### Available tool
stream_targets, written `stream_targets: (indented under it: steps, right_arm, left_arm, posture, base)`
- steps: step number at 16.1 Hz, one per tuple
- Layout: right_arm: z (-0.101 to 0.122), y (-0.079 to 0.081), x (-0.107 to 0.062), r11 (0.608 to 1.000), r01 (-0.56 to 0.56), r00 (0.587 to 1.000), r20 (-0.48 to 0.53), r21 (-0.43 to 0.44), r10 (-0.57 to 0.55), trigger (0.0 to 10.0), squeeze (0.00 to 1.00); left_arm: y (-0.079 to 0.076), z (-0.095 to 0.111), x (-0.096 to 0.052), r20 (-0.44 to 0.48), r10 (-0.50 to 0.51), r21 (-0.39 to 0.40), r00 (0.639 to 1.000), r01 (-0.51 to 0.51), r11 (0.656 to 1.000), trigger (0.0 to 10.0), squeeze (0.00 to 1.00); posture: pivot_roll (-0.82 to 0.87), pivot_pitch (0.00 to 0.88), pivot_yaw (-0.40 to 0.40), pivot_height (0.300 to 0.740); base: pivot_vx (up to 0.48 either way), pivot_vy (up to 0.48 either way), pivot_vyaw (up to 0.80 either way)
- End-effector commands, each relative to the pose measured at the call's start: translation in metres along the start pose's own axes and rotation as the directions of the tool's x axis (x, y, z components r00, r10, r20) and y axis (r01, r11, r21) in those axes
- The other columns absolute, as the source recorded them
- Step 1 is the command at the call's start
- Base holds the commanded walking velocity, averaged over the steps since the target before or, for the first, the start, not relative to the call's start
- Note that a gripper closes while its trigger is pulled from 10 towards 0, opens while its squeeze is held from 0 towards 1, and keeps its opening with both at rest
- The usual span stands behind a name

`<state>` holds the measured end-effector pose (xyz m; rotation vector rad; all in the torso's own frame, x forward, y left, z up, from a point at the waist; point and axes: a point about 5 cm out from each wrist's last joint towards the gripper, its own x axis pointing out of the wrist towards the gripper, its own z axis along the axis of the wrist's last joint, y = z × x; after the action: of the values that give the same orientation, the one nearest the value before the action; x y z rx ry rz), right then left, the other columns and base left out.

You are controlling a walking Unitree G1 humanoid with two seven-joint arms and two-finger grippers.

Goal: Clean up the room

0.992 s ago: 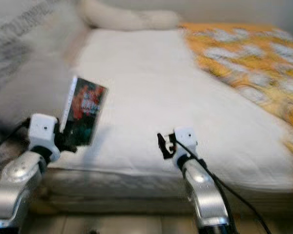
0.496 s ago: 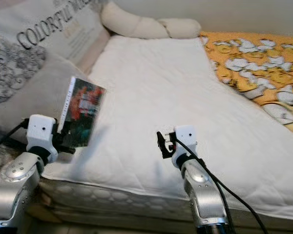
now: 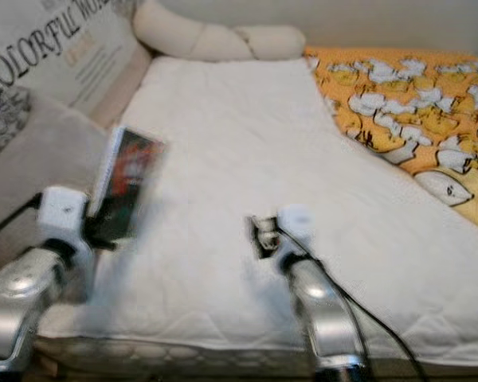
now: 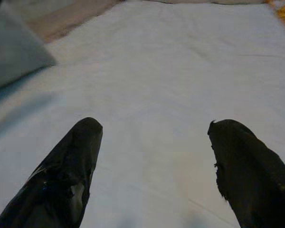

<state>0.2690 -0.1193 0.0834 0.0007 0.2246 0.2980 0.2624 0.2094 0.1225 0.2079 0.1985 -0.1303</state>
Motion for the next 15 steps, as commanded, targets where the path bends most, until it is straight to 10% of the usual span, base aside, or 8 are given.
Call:
stream_targets:
  steps: [1,5,9,15]
  right_arm:
    - [0.003,-0.01,-0.003,1.0,0.027,1.0,0.011,0.002,-0.027,10.0,0.0]
    - [0.007,-0.016,-0.005,1.0,0.005,1.0,0.016,-0.005,-0.005,10.0,0.0]
    - [0.013,-0.023,-0.018,0.988,-0.154,0.988,-0.019,-0.028,0.154,10.0,0.0]
    - [0.029,-0.041,-0.063,0.907,-0.419,0.905,-0.1,-0.045,0.413,10.0,0.0]
  left_arm:
    - [-0.005,0.01,0.001,0.046,-0.025,0.011,0.999,0.024,1.0,10.0,0.0]
    - [-0.009,0.014,0.017,0.036,-0.084,-0.006,0.996,0.085,0.996,10.0,0.0]
    - [-0.024,0.024,0.06,0.027,-0.257,-0.195,0.966,0.257,0.946,10.0,0.0]
    - [-0.047,0.031,0.109,0.031,-0.392,-0.578,0.919,0.337,0.743,10.0,0.0]
  posture:
    - [-0.05,0.0,0.019,0.74]
    - [-0.06,0.0,0.03,0.74]
    - [-0.11,0.0,0.041,0.74]
    - [-0.21,0.021,0.044,0.74]
  base:
    - [0.0,0.0,0.0]
    - [0.0,0.0,0.0]
    - [0.0,0.0,0.0]
    - [0.0,0.0,0.0]
